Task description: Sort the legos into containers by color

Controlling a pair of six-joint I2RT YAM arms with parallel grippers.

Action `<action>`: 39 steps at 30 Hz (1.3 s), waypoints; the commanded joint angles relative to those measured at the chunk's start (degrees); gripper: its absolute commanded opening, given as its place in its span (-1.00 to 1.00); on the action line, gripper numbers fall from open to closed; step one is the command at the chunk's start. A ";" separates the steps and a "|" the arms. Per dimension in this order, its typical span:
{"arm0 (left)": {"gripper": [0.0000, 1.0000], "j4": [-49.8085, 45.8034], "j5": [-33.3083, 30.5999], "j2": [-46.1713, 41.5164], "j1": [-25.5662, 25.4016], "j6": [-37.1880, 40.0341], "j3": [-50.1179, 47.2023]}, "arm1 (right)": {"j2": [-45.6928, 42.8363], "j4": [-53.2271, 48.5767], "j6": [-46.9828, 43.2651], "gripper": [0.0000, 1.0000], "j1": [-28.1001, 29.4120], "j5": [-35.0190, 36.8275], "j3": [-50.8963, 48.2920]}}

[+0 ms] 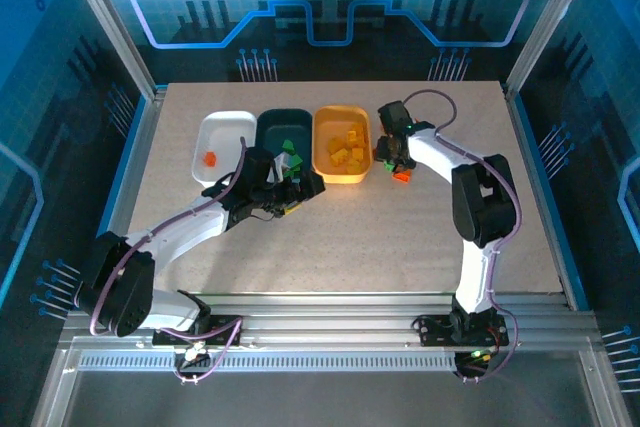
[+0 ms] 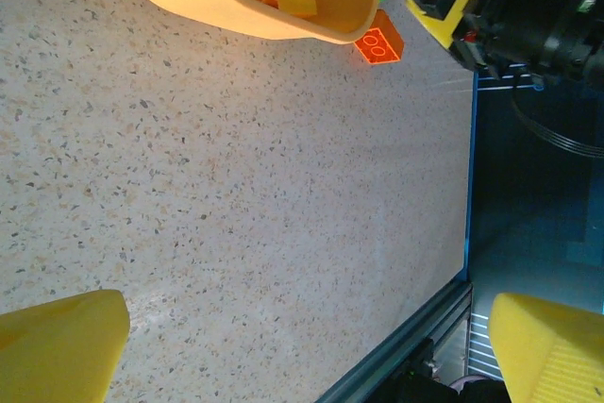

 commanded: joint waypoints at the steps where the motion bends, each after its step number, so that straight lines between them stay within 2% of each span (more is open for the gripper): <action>1: 0.98 -1.48 -0.55 -1.41 -0.31 1.78 0.66 | -0.15 -2.49 -0.27 0.20 -1.79 1.45 2.49; 6: 0.98 -1.57 -0.64 -1.64 -0.31 1.47 0.03 | 2.95 -2.56 -0.34 0.13 -2.90 -0.92 4.22; 13: 0.98 -1.76 -0.81 -1.99 -0.24 1.49 -0.06 | 6.17 -1.27 -0.51 0.19 -3.63 -5.98 4.85; 17: 0.98 -1.83 -0.90 -2.21 -0.31 1.43 -0.38 | 7.28 -1.35 0.08 0.18 -4.04 -4.81 4.21; 23: 0.98 -2.01 -1.19 -2.44 -0.31 1.62 -0.50 | 6.51 -2.06 -0.26 -0.03 -4.27 -2.34 2.20; 27: 0.98 -1.48 -1.15 -2.09 -0.31 1.66 -0.52 | 5.34 -1.21 -0.66 -0.25 -4.27 -3.17 1.29; 33: 0.98 -1.46 -0.99 -2.05 -0.17 1.94 -0.45 | 5.01 -1.22 -0.40 -0.34 -3.74 -2.92 1.78; 39: 0.98 -4.39 -2.18 -4.64 2.05 3.93 -0.66 | -2.92 -0.24 -0.74 -0.35 -3.39 0.24 -1.80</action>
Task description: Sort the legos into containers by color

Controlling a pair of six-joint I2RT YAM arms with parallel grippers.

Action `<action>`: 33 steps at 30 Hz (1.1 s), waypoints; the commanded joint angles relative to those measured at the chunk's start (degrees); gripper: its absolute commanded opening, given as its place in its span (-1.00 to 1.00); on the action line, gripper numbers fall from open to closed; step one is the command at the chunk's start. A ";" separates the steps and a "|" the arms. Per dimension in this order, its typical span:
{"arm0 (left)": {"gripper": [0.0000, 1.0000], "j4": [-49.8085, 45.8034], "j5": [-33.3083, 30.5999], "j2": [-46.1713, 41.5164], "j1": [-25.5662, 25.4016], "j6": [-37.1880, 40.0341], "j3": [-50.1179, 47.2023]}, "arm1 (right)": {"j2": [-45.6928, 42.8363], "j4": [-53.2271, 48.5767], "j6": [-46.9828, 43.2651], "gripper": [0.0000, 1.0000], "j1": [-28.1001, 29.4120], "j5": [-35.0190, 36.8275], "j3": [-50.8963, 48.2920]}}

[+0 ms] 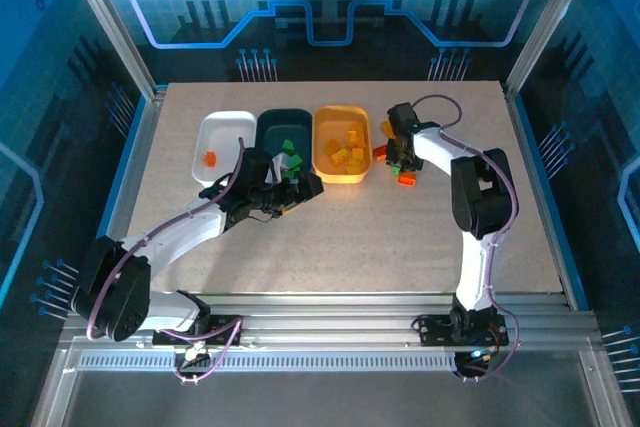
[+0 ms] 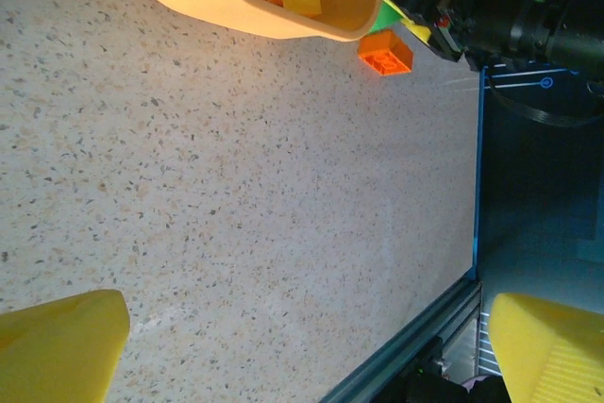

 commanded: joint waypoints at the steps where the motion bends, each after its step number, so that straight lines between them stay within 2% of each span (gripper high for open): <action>1: 0.98 -2.15 -0.99 -3.17 2.60 2.41 -0.77 | -7.34 -0.37 -0.44 -0.35 0.20 2.79 -1.33; 5: 0.98 -2.88 0.19 -5.01 8.11 1.98 -1.82 | -12.01 -1.26 -1.33 -0.35 2.34 3.68 -1.30; 8: 0.98 -3.64 -0.16 -7.03 14.09 0.21 -3.60 | -12.72 -1.25 -1.17 -0.34 6.59 2.76 0.49; 12: 0.98 -4.48 -1.16 -10.08 22.41 -2.99 -7.35 | -8.97 2.50 -2.18 -0.34 15.41 -1.43 5.17; 16: 0.98 -4.19 -0.07 -12.89 27.71 -5.15 -11.12 | 0.65 1.04 -3.30 -0.33 21.87 -3.08 16.93; 21: 0.98 -4.65 2.90 -15.03 29.71 -4.66 -13.66 | 13.29 -4.34 -4.59 -0.33 25.53 -5.92 33.63; 26: 0.98 -3.78 4.49 -16.42 29.71 -4.59 -14.86 | 21.34 -11.43 -6.13 -0.22 26.88 -8.24 46.00; 29: 0.98 -3.49 4.45 -17.49 29.62 -4.57 -15.06 | 20.72 -11.31 -6.13 0.12 27.16 -8.56 45.83; 33: 0.98 -3.07 5.27 -17.71 29.37 -4.82 -14.80 | 15.24 -9.26 -6.53 0.25 26.97 -5.76 40.39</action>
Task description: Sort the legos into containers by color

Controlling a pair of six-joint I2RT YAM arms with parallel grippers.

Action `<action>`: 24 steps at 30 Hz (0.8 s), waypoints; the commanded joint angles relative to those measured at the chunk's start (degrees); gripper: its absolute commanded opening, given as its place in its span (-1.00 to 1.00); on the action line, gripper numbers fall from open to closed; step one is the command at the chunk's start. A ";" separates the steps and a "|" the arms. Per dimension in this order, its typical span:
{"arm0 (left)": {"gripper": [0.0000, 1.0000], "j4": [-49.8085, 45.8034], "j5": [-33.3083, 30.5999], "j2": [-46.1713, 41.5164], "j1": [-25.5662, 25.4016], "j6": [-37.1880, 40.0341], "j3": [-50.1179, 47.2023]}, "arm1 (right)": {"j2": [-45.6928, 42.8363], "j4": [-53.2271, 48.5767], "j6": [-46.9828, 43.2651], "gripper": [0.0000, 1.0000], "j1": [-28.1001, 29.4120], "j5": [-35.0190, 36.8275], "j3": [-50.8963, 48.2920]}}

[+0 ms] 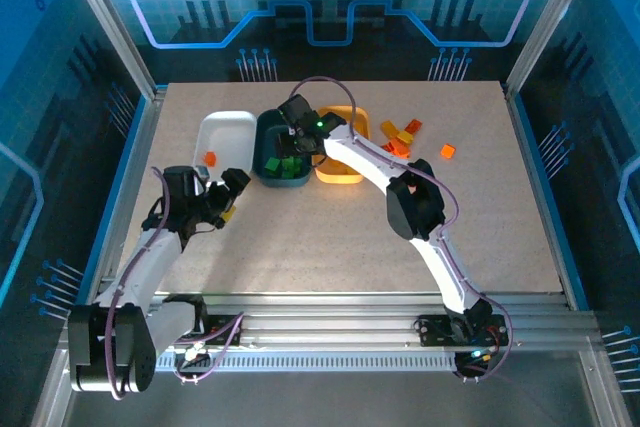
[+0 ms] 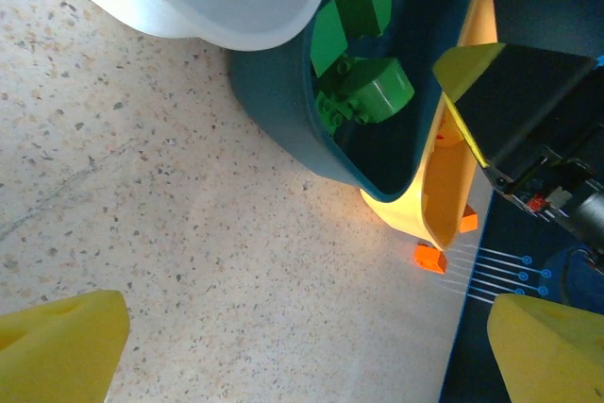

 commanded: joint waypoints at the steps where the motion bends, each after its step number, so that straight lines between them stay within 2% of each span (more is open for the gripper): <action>1: 0.98 0.85 2.38 -0.84 -0.05 -0.24 -0.48 | -7.09 0.03 -0.82 0.26 0.38 1.93 -4.35; 5: 0.98 2.49 1.79 -0.14 -3.72 -0.64 -0.37 | -16.48 4.95 -0.65 0.26 -1.89 4.27 -16.80; 10: 0.98 5.43 -1.06 4.34 -15.78 0.35 1.82 | -27.90 8.68 0.71 0.27 -8.89 7.36 -37.20; 14: 0.98 9.15 -1.53 9.99 -23.89 1.44 4.60 | -35.16 10.65 1.40 0.43 -15.78 8.82 -51.46; 17: 0.98 9.92 -2.23 13.19 -27.51 2.59 7.55 | -36.94 10.39 0.59 0.62 -19.38 9.09 -56.56; 20: 0.98 10.39 -1.98 15.80 -28.66 2.67 9.81 | -35.13 8.98 -0.41 0.77 -21.37 9.95 -57.81; 24: 0.98 10.40 -2.31 17.35 -28.67 2.43 10.94 | -30.67 7.76 -0.56 0.82 -23.55 9.74 -57.11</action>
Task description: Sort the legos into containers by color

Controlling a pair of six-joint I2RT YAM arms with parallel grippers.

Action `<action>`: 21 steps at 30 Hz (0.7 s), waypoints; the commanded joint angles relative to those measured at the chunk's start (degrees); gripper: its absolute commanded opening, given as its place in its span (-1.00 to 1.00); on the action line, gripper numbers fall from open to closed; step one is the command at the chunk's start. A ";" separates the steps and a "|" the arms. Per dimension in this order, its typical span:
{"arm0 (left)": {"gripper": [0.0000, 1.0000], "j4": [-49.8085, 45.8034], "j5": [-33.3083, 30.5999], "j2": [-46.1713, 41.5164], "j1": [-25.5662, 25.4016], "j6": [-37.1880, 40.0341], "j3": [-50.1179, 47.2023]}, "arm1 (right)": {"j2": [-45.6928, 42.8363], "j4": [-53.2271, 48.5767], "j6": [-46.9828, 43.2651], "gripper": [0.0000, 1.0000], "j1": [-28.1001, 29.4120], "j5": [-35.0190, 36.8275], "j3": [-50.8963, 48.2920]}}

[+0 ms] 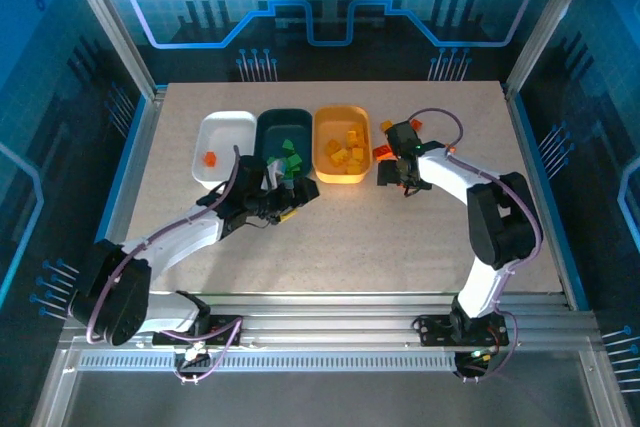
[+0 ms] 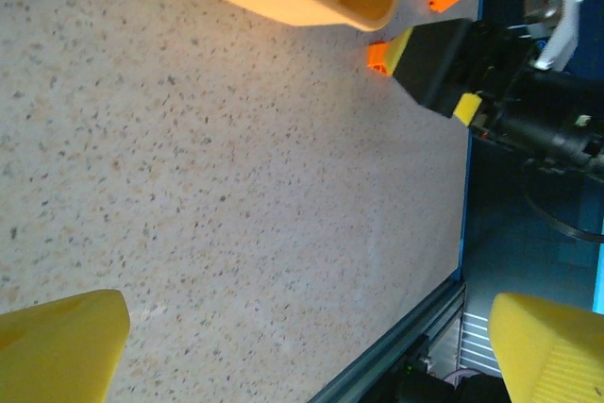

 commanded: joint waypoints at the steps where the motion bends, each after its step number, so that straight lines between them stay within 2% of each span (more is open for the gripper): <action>1: 0.98 0.47 -1.06 1.28 -0.19 1.17 1.90 | 3.71 -0.72 0.00 0.82 -2.25 -0.06 0.75; 4: 0.98 -1.30 -1.24 0.95 -0.19 1.70 2.32 | 5.41 0.76 0.18 0.82 -3.37 -0.87 1.15; 8: 0.98 -3.22 -2.34 -0.41 -0.19 2.43 2.37 | 7.21 0.27 0.65 0.66 -4.84 -2.17 3.42; 10: 0.98 -4.11 -2.84 -1.11 -0.19 2.73 2.55 | 8.03 0.43 0.33 0.47 -5.38 -4.22 4.30; 12: 0.98 -5.04 -3.51 -1.56 -0.10 3.26 2.94 | 8.22 0.80 0.09 0.07 -5.43 -4.54 4.81; 14: 0.98 -6.50 -4.31 -2.00 0.12 3.94 3.57 | 7.45 1.47 -0.08 -0.11 -5.43 -5.16 4.55; 17: 0.98 -8.31 -4.72 -3.28 1.88 4.43 4.03 | 4.89 1.33 -0.26 -0.20 -4.72 -4.47 4.22; 21: 0.98 -11.07 -3.89 -6.63 8.04 4.00 3.57 | -1.71 0.54 0.09 -0.23 -1.56 -1.05 3.57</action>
